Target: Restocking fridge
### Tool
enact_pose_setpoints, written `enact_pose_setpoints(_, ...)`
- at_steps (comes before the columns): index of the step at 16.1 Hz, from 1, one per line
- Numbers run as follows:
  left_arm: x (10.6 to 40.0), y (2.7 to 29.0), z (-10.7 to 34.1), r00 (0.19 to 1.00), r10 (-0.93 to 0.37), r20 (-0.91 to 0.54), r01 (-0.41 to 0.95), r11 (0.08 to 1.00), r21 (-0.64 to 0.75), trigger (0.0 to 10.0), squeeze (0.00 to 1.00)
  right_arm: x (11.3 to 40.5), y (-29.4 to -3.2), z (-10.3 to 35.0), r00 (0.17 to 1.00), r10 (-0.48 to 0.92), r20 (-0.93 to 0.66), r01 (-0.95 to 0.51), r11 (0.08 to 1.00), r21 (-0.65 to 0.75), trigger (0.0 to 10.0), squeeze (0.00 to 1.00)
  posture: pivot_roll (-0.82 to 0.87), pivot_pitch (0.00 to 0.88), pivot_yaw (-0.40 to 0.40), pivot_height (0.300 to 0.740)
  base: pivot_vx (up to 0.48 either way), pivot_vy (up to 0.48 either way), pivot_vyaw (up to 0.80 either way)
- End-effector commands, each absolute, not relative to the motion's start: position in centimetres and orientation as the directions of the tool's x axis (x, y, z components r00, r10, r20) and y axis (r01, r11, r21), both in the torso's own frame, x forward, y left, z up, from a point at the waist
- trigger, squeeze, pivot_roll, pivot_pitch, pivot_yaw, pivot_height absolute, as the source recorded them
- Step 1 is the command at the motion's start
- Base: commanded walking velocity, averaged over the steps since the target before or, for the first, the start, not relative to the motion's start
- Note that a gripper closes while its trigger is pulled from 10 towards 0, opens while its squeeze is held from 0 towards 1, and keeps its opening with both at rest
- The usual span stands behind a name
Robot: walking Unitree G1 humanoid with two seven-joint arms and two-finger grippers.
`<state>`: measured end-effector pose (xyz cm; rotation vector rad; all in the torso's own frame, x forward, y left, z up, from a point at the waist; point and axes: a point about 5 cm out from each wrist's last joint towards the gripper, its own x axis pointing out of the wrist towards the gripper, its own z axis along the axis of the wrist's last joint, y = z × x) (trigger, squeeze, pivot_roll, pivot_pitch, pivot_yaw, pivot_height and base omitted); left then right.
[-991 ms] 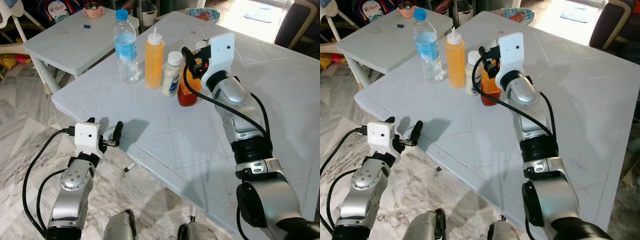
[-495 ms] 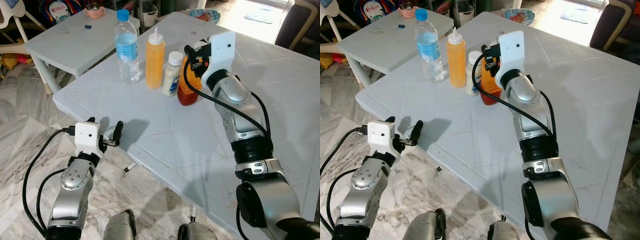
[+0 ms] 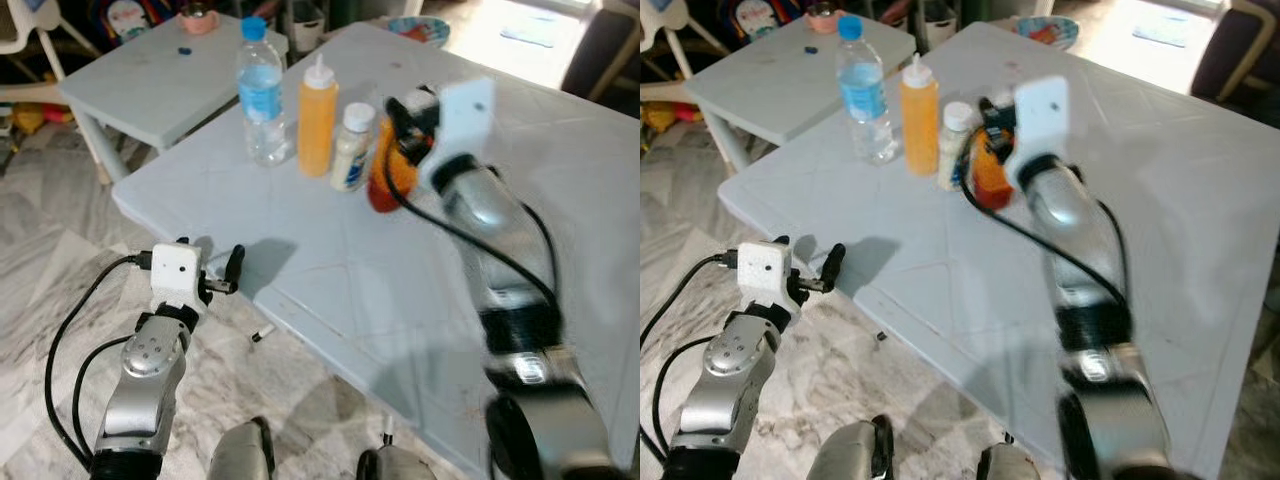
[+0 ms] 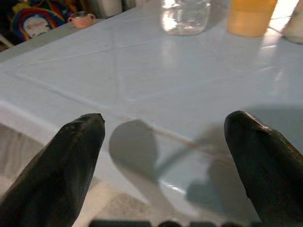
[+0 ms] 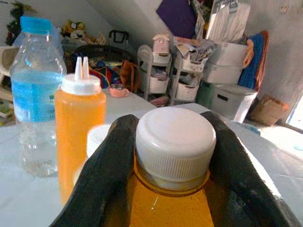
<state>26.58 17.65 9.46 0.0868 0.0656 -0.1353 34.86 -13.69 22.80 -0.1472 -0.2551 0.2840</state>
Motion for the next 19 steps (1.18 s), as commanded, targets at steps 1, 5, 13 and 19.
enact_pose_setpoints(1,26.5,18.2,9.5,0.99,-0.114,-0.077,0.121,0.989,0.085,10.0,0.0,34.5,-14.9,21.4,0.949,0.27,0.16,-0.243,0.954,-0.174,0.0,0.0,0.03,0.132,0.007,0.74,0.0,0.0,0.0)
enact_pose_setpoints(5,26.8,18.1,9.2,0.991,-0.105,-0.083,0.112,0.991,0.079,10.0,0.0,32.2,-16.1,20.7,0.955,0.203,0.215,-0.173,0.974,-0.148,10.0,0.0,0.02,0.108,0.006,0.74,0.0,0.0,0.0)
enact_pose_setpoints(13,27.4,18.1,9.2,0.992,-0.096,-0.078,0.101,0.993,0.06,10.0,0.0,30.2,-15.1,19.2,0.96,0.183,0.21,-0.16,0.979,-0.125,10.0,0.0,0.0,0.086,0.0,0.74,0.0,0.156,0.0)
enact_pose_setpoints(19,27.5,17.6,8.8,0.989,-0.121,-0.085,0.124,0.992,0.033,10.0,0.0,29.8,-14.3,19.3,0.957,0.182,0.227,-0.162,0.981,-0.105,10.0,0.0,-0.01,0.084,-0.005,0.74,0.0,0.478,0.0)
